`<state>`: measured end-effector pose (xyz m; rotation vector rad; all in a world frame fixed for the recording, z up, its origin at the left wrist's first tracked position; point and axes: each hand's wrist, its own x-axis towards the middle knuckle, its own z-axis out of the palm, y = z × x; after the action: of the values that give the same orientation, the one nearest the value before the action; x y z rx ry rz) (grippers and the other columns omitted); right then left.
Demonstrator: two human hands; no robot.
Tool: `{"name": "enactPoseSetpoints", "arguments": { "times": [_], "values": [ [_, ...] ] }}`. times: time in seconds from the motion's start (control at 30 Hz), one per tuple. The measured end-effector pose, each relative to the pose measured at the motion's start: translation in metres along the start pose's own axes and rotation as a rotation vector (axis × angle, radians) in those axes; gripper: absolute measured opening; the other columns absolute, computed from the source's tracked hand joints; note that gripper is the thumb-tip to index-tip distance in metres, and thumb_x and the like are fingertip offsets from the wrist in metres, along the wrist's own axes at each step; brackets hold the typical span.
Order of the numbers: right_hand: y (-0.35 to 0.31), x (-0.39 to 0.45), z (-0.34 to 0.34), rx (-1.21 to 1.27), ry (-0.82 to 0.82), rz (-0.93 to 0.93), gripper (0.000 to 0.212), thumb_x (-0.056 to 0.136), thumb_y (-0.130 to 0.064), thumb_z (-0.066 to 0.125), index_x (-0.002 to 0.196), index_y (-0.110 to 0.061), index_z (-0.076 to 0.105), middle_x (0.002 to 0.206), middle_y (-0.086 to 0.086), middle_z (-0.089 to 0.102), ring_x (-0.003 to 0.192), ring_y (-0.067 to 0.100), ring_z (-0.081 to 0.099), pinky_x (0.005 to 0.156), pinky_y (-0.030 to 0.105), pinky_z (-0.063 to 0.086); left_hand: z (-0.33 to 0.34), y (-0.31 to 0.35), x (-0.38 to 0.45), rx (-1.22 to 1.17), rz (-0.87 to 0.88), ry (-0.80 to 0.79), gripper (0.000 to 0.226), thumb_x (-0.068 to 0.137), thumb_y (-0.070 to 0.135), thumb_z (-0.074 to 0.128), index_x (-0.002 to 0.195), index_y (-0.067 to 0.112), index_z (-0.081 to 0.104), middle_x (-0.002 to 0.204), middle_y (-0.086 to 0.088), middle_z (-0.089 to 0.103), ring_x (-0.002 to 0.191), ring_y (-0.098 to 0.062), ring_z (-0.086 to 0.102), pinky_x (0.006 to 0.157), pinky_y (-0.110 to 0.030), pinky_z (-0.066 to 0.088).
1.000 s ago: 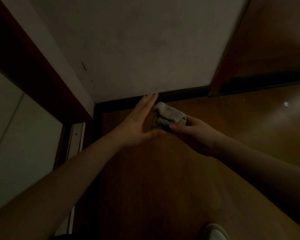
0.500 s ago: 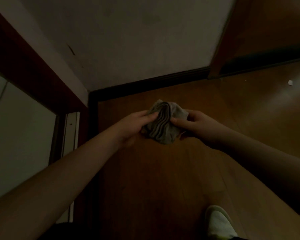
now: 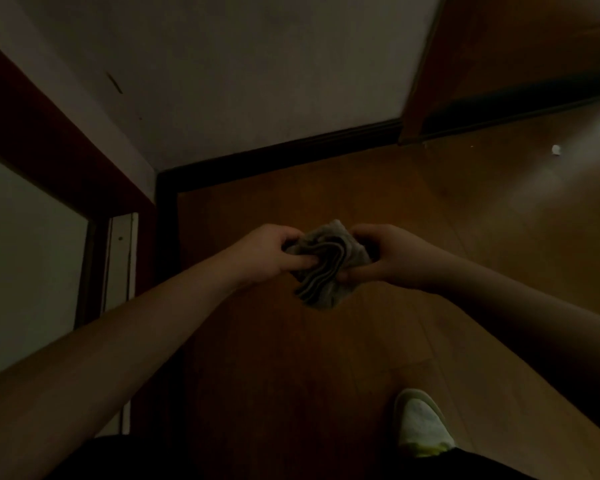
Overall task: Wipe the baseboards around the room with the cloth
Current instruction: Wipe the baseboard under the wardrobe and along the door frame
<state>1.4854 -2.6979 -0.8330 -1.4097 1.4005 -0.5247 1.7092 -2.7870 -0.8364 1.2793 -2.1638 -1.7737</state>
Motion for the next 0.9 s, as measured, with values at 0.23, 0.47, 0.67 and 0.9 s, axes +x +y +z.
{"name": "enactPoseSetpoints", "arguments": {
  "times": [0.23,0.47,0.67,0.9],
  "values": [
    [0.01,-0.003,0.007,0.101,0.172,0.009,0.032,0.087,-0.039,0.072,0.114,-0.024,0.062,0.093,-0.004,0.073,0.075,0.013,0.072,0.057,0.024,0.055,0.014,0.012,0.001,-0.204,0.01,-0.041,0.031,0.083,0.049,0.063,0.102,0.025,0.062,0.091,0.011,0.069,0.086,-0.004,0.068,0.068,-0.018,0.052],
    [0.007,-0.009,0.003,0.443,0.147,0.046,0.039,0.084,-0.035,0.073,0.119,-0.022,0.064,0.099,0.002,0.074,0.076,0.024,0.072,0.061,0.027,0.056,0.016,0.016,0.002,-0.052,0.183,0.005,0.031,0.091,0.024,0.069,0.118,0.032,0.055,0.11,0.008,0.065,0.1,-0.003,0.065,0.08,-0.024,0.056],
    [0.011,-0.016,-0.001,0.762,0.005,-0.007,0.049,0.089,-0.02,0.063,0.136,-0.026,0.052,0.114,0.0,0.069,0.091,0.019,0.07,0.074,0.028,0.057,0.021,0.017,-0.002,-0.266,0.254,0.073,0.038,0.094,0.008,0.064,0.118,0.037,0.055,0.103,0.022,0.066,0.095,0.0,0.066,0.067,-0.019,0.053],
    [0.012,-0.016,0.004,0.973,-0.03,-0.036,0.032,0.092,-0.002,0.057,0.109,-0.029,0.059,0.113,0.001,0.068,0.103,0.025,0.068,0.081,0.032,0.056,0.023,0.019,-0.002,-0.396,0.242,0.084,0.045,0.092,-0.005,0.058,0.095,0.038,0.07,0.096,0.017,0.071,0.086,-0.004,0.069,0.062,-0.02,0.054]
  ]
}}
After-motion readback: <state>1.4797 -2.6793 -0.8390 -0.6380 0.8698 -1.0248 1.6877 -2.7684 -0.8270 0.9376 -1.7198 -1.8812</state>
